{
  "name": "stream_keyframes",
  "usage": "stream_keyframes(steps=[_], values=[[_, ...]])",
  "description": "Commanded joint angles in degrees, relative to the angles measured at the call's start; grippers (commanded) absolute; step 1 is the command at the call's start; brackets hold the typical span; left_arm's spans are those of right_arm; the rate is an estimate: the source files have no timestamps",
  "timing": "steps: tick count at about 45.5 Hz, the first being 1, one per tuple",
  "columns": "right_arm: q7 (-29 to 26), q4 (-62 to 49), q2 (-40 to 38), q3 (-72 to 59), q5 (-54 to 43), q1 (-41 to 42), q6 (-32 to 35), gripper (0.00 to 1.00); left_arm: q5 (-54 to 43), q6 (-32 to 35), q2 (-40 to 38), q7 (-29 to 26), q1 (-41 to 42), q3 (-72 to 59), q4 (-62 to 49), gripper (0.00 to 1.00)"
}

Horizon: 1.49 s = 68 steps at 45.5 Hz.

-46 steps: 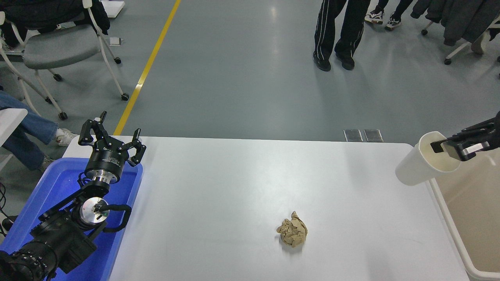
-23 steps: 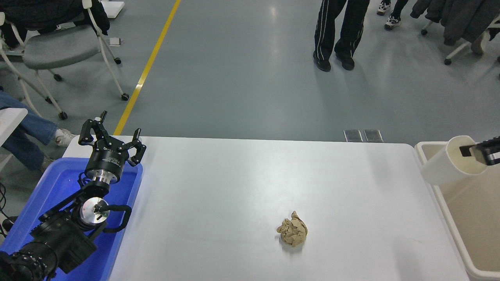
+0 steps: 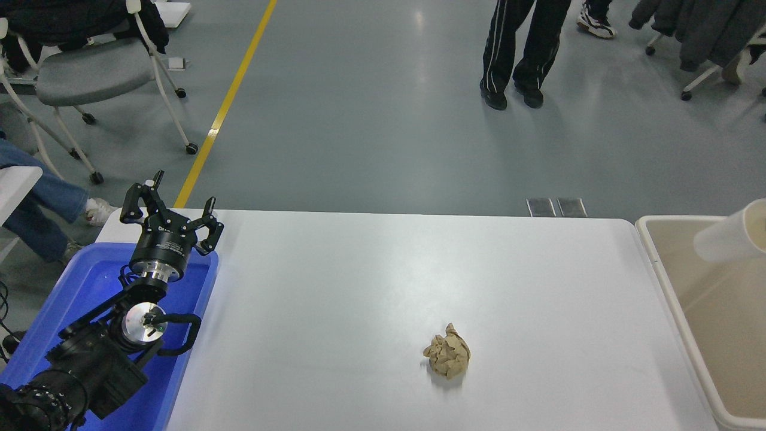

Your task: Dispose of the paper cup in the dustbin

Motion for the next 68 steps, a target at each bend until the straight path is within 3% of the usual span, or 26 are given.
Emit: stream_keyframes(steps=[1, 14, 28, 43, 50, 56, 68], values=[[0.08, -8.69, 4.5, 0.05, 11.53, -10.39, -6.84, 0.0, -0.01, 0.0, 0.0, 0.0, 0.0, 0.0, 0.0, 1.0], [0.08, -19.14, 12.5, 0.05, 26.47, -20.5, -12.12, 0.0, -0.01, 0.0, 0.0, 0.0, 0.0, 0.0, 0.0, 1.0], [-0.19, -33.37, 19.87, 0.05, 41.67, -33.23, -11.68, 0.0, -0.01, 0.0, 0.0, 0.0, 0.0, 0.0, 0.0, 1.0], [-0.36, -47.16, 30.33, 0.14, 51.33, -41.59, -11.77, 0.0, -0.01, 0.0, 0.0, 0.0, 0.0, 0.0, 0.0, 1.0], [-5.45, -60.54, 38.95, 0.23, 56.36, -46.34, -11.24, 0.0, -0.01, 0.0, 0.0, 0.0, 0.0, 0.0, 0.0, 1.0], [-11.17, -62.83, 41.16, 1.72, 57.95, -46.87, -11.42, 0.0, -0.01, 0.0, 0.0, 0.0, 0.0, 0.0, 0.0, 1.0], [-11.7, -62.92, 42.3, 4.36, 57.95, -47.58, -11.77, 0.0, -0.01, 0.0, 0.0, 0.0, 0.0, 0.0, 0.0, 1.0]])
